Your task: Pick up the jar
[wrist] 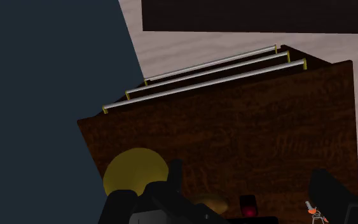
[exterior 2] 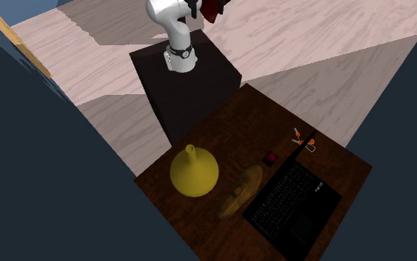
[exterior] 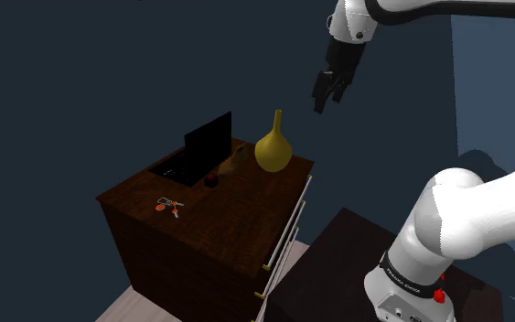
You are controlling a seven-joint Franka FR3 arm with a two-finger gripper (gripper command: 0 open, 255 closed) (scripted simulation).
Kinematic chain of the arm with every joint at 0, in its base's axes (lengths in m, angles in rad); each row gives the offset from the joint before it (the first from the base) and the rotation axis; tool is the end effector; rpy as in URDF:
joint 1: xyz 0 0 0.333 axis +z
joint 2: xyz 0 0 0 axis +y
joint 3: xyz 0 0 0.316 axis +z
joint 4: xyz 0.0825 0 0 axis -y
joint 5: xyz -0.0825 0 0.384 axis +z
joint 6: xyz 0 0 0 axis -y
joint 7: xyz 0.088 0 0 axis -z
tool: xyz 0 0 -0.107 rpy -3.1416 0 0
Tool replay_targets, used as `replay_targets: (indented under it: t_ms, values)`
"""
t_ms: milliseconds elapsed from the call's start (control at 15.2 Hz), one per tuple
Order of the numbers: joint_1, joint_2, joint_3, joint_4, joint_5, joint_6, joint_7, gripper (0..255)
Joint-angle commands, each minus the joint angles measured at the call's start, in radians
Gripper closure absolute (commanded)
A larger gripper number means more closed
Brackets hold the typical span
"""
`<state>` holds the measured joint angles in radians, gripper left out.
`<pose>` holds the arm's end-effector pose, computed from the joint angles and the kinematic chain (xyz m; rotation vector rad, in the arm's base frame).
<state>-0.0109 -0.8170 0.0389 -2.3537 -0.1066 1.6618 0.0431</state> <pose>0.3078 0.0022 0.6104 3.0040 -0.0338 0.1936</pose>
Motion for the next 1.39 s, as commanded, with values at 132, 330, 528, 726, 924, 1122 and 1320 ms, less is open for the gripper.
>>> replay_targets:
  t_ms: [132, 330, 528, 726, 924, 1122, 1320]
  values:
    - [-0.011, 0.057, -0.025, 0.011, -0.016, 0.05, -0.02, 0]
    - [-0.025, 0.149, -0.061, 0.037, -0.036, 0.121, -0.05, 0]
    - [-0.038, 0.246, -0.095, 0.075, -0.05, 0.186, -0.08, 0]
    - [-0.047, 0.347, -0.128, 0.125, -0.057, 0.244, -0.11, 0]
    - [-0.056, 0.451, -0.159, 0.186, -0.056, 0.293, -0.142, 0]
    - [-0.064, 0.558, -0.188, 0.258, -0.047, 0.334, -0.177, 0]
    - [-0.072, 0.668, -0.213, 0.341, -0.029, 0.365, -0.214, 0]
